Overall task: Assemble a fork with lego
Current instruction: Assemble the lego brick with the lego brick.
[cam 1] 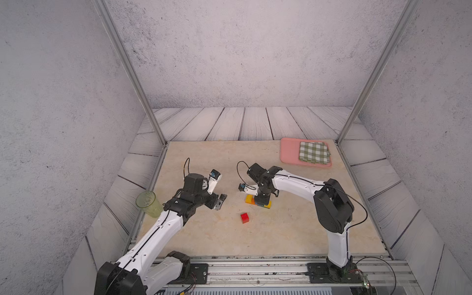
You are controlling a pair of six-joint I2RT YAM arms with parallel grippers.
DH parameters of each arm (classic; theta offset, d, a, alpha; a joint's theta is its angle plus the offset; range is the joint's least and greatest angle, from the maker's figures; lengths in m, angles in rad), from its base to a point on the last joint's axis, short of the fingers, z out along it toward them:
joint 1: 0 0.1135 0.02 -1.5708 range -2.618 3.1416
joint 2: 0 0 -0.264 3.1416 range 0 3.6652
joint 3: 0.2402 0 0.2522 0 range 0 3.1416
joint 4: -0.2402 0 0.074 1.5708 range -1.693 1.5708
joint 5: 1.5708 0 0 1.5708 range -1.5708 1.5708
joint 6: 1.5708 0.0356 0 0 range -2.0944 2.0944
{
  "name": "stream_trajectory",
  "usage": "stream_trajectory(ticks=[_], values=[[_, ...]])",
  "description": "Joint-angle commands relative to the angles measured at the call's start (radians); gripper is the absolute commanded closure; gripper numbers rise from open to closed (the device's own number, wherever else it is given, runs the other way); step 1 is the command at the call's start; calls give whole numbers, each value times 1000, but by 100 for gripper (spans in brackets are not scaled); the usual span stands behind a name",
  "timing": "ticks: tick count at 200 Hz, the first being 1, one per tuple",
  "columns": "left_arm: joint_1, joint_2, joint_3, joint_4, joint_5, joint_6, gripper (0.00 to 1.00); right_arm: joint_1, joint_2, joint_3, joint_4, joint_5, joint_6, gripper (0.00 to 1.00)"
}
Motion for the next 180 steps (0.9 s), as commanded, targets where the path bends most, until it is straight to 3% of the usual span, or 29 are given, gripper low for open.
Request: stream_trajectory(ticks=[1,118,180], values=[[9,-7,-13,0,-8,11,2,7,54,18,-45,39,11,100],[10,-9,-21,4,-18,15,2,13,137,-42,-15,4,70,100],[11,-13,-21,0,-29,21,2,31,224,15,-53,0,140,100]])
